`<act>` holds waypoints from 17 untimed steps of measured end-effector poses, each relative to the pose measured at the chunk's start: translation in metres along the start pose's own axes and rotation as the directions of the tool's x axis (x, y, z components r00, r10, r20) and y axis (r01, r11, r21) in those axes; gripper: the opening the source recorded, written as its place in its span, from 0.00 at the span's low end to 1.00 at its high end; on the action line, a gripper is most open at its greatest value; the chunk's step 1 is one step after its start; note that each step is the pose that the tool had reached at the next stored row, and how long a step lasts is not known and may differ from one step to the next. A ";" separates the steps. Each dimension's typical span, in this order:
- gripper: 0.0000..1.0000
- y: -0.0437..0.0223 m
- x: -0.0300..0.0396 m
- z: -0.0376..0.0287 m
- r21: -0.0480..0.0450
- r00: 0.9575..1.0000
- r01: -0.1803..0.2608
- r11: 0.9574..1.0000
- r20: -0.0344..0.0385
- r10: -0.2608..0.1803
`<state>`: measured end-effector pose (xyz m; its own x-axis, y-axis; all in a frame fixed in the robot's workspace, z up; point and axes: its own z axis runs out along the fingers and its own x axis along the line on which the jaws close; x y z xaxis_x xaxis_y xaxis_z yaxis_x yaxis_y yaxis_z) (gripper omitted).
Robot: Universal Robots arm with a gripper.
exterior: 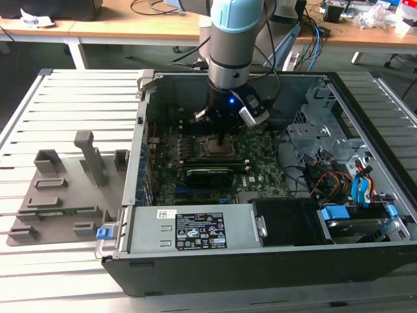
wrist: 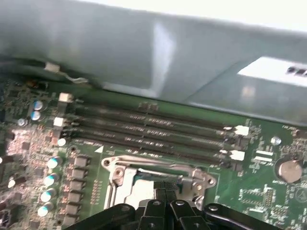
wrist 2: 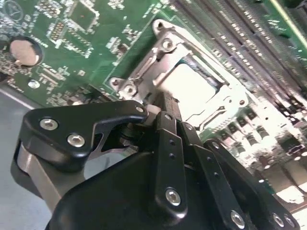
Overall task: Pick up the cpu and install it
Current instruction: 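Install the second cpu locking lever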
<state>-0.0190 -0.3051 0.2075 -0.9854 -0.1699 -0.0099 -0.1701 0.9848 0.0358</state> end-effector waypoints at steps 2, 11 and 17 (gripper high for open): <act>0.11 0.0053 -0.0059 0.0002 0.006 1.000 0.000 1.000 -0.001 0.000; 0.11 0.0165 -0.0117 -0.0124 0.037 1.000 0.000 0.999 -0.006 0.000; 0.11 0.0138 -0.0112 -0.0171 0.182 0.999 0.003 0.983 -0.032 0.002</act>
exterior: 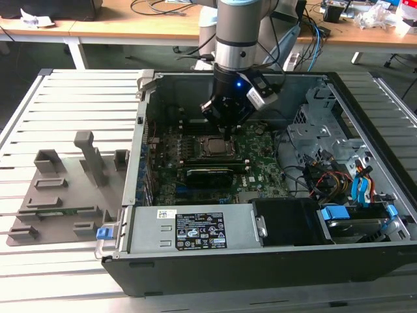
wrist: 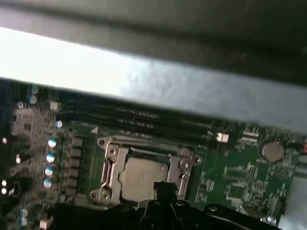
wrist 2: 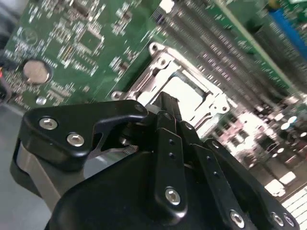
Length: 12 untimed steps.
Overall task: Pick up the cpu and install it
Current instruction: 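Install the second cpu locking lever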
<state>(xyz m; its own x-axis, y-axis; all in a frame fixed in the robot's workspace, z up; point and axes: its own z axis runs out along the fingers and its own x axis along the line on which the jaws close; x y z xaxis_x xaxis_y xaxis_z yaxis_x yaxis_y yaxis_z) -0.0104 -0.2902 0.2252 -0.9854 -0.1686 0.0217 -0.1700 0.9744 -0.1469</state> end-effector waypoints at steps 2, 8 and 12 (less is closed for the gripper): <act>0.11 -0.0018 0.0003 -0.0003 0.025 1.000 0.000 1.000 -0.004 0.000; 0.11 -0.0068 0.0010 -0.0308 0.062 1.000 0.001 0.998 -0.011 0.000; 0.11 -0.0088 0.0013 -0.0445 0.079 1.000 0.001 0.997 -0.014 0.000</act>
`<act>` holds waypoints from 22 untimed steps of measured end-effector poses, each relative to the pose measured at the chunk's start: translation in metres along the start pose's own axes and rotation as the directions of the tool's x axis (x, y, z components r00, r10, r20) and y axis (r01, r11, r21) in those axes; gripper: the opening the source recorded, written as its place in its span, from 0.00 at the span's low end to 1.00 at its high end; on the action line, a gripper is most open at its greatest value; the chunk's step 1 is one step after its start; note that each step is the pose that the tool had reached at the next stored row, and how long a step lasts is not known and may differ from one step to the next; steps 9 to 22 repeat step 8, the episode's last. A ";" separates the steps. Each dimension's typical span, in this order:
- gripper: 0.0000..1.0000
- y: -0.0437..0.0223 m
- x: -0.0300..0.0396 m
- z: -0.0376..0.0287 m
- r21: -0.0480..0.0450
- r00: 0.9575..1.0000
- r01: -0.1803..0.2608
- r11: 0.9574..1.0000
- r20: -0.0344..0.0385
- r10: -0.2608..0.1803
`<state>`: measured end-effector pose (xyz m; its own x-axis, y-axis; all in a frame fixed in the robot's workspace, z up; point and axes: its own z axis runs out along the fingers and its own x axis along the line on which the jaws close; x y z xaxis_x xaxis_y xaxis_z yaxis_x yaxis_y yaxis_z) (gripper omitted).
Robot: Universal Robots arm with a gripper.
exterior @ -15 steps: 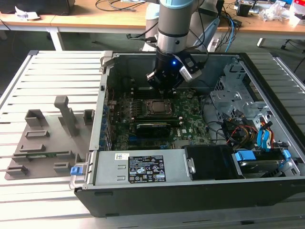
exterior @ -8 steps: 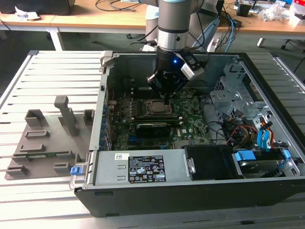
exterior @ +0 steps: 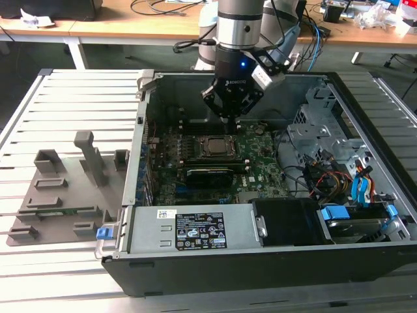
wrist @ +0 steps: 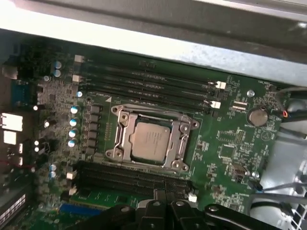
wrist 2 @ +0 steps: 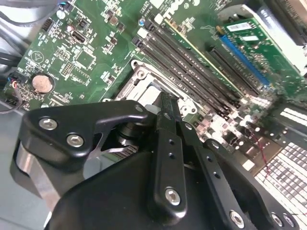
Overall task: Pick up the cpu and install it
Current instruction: 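Install the second cpu locking lever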
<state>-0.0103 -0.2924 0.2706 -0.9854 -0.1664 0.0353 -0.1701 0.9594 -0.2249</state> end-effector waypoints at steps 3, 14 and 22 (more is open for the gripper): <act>0.11 -0.0008 0.0001 -0.0033 0.003 1.000 0.000 1.000 0.000 0.000; 0.11 -0.0008 0.0001 -0.0035 0.004 1.000 0.000 1.000 -0.001 0.000; 0.11 -0.0008 0.0001 -0.0035 0.004 1.000 0.000 1.000 -0.001 0.000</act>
